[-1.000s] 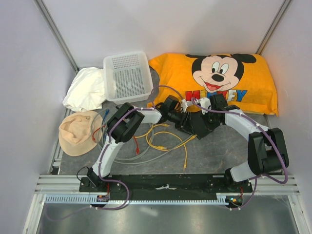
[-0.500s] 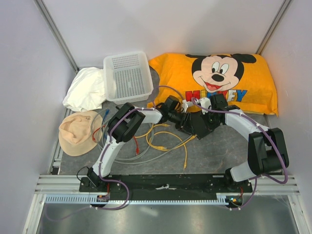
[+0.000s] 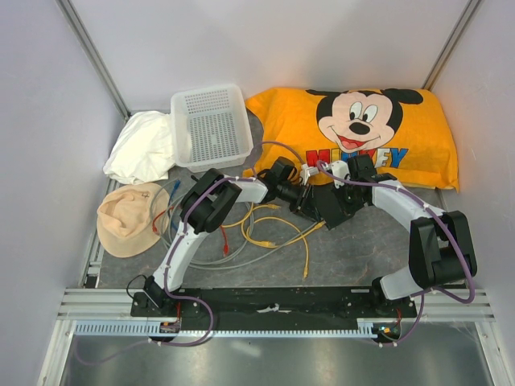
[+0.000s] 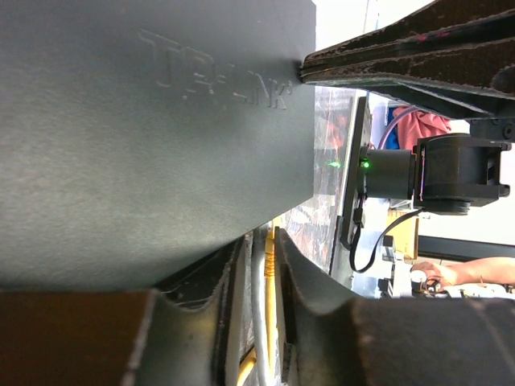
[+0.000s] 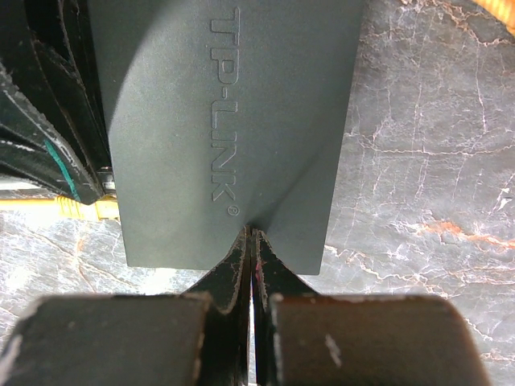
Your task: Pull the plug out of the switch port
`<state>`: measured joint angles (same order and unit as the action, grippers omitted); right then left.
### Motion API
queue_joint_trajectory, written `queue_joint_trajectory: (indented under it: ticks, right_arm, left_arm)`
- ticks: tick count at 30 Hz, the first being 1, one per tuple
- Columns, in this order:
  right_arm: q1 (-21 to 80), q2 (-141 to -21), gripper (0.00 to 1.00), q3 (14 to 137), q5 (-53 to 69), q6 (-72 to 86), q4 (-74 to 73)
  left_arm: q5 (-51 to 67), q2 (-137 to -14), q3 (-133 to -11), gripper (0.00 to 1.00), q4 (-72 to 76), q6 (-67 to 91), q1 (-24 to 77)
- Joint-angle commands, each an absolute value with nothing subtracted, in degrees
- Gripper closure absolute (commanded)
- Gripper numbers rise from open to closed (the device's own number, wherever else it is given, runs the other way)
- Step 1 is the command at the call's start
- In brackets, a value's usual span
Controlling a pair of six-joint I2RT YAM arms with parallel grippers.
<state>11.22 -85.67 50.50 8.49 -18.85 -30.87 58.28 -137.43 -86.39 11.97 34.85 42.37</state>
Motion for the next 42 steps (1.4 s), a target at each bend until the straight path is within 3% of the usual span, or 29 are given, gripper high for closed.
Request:
queue_joint_trajectory:
  ticks: [1,6,10,26,29,30,34,42]
  right_arm:
    - [11.0,-87.5,1.00,50.2,7.7,-19.4,-30.8]
    - [11.0,-87.5,1.00,50.1,7.6,-19.4,-30.8]
    - [11.1,-87.7,1.00,50.1,7.7,-19.4,-30.7]
    - [10.9,-88.6,0.99,49.8,7.8,-19.3,-30.1]
    - [11.1,-88.7,0.99,49.8,7.7,-19.3,-30.2]
    - [11.0,-88.8,0.99,49.8,7.7,-19.3,-30.1]
    - [11.0,-88.9,0.99,49.9,7.8,-19.4,-30.1]
    - [11.1,-89.3,0.99,49.9,8.2,-19.4,-30.1]
  left_arm:
    - [54.8,-141.5,-87.3,0.76,8.2,36.3,42.3]
    - [52.4,-141.0,-87.7,0.86,6.2,36.6,42.3]
    - [51.4,-140.3,-87.5,0.81,6.2,38.8,42.3]
    - [51.2,-140.8,-87.1,0.81,10.9,45.6,42.4]
    - [51.7,-141.0,-86.4,0.75,14.1,48.2,42.3]
    - [52.0,-141.1,-86.5,0.67,14.3,48.5,42.3]
    - [52.4,-141.4,-86.5,0.65,15.0,49.5,42.3]
    - [45.6,-139.4,-85.0,0.98,10.0,49.4,42.5]
